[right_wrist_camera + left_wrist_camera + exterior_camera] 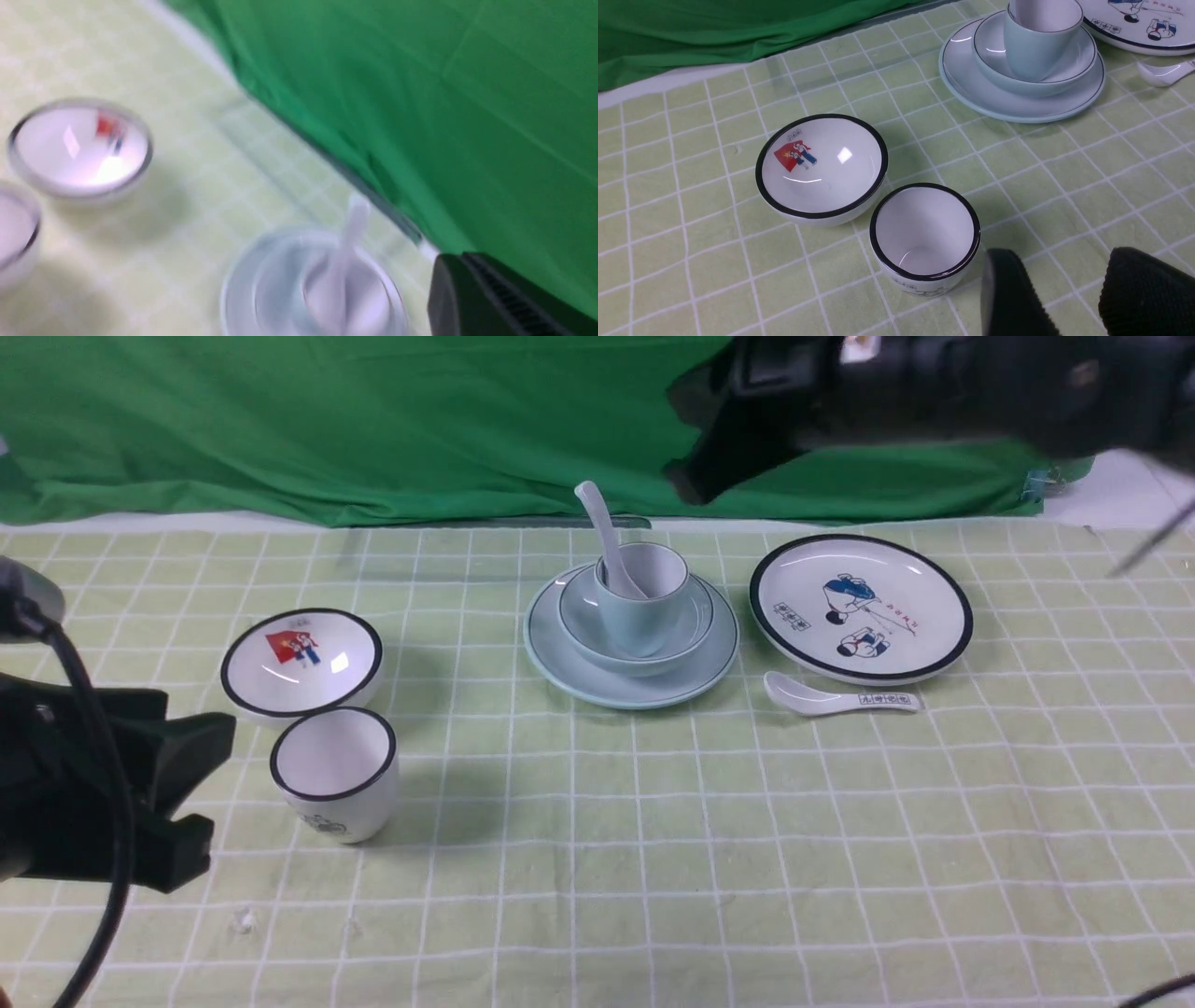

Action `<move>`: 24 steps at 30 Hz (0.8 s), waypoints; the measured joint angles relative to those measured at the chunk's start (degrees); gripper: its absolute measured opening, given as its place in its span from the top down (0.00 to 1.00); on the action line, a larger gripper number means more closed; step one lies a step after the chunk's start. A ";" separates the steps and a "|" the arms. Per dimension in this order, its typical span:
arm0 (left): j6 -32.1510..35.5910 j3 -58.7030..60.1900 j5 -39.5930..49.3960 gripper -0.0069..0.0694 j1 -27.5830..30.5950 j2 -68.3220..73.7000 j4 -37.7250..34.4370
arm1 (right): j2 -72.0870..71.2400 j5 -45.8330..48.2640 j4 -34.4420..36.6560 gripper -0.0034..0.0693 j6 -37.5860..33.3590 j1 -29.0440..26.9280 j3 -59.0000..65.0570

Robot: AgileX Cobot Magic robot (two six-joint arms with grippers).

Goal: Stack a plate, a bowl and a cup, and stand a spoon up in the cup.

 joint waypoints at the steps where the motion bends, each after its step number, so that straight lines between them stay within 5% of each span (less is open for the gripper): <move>1: 0.00 0.00 0.00 0.59 0.00 0.00 0.05 | -3.77 4.06 -2.16 0.94 1.37 0.00 0.00; 9: 0.00 0.00 -0.03 0.59 0.00 0.00 0.05 | -23.89 9.49 -5.55 0.94 4.80 0.00 3.10; 20: 0.00 0.00 -0.03 0.59 0.00 0.00 0.05 | -49.29 1.77 -4.70 0.93 7.07 0.00 38.39; 24: 0.00 0.00 -0.03 0.59 0.00 0.00 0.05 | -54.02 -10.37 -4.52 0.93 12.58 0.00 55.96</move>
